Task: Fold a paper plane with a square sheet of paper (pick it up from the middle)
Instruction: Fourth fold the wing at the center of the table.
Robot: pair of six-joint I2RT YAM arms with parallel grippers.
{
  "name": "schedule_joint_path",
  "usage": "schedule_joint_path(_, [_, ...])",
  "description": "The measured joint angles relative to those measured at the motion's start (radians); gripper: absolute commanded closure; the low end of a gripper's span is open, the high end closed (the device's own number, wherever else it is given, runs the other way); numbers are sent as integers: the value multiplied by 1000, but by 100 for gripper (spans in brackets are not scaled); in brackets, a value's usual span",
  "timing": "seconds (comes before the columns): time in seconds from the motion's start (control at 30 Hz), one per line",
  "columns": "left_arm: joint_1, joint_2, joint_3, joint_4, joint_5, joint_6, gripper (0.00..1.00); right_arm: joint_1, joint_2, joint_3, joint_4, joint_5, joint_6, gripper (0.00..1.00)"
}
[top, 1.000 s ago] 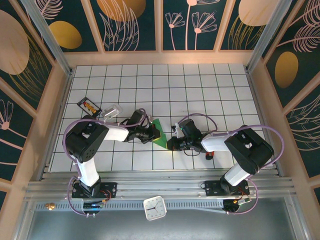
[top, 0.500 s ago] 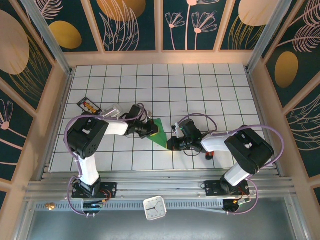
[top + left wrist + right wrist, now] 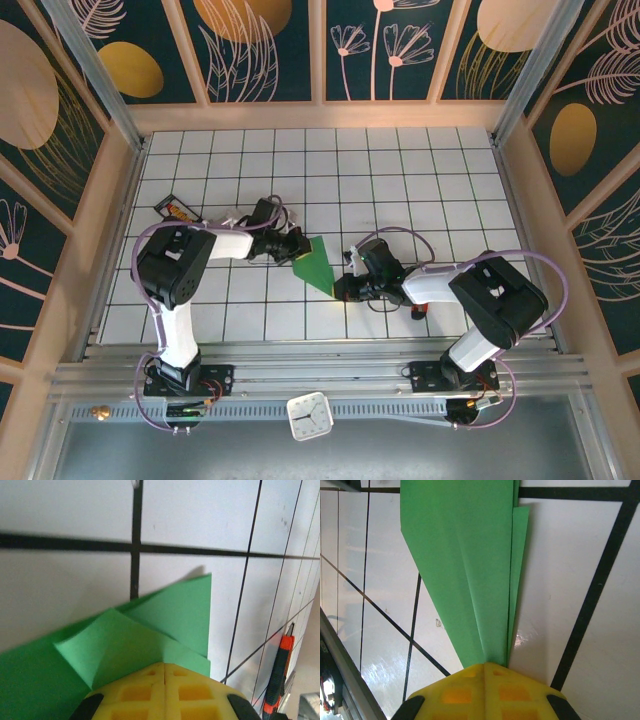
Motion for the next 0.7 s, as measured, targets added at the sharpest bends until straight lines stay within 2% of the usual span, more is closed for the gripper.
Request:
schedule_joint_path(0.27, [113, 26, 60, -1, -100, 47, 95, 0, 0, -2, 3, 0, 0, 100])
schedule_joint_path(0.4, [128, 8, 51, 5, -110, 53, 94, 0, 0, -2, 3, 0, 0, 100])
schedule_joint_path(0.6, [112, -222, -161, 80, -98, 0, 98, 0, 0, -2, 3, 0, 0, 100])
schedule_joint_path(0.7, [65, -294, -226, 119, -84, -33, 100, 0, 0, -1, 3, 0, 0, 100])
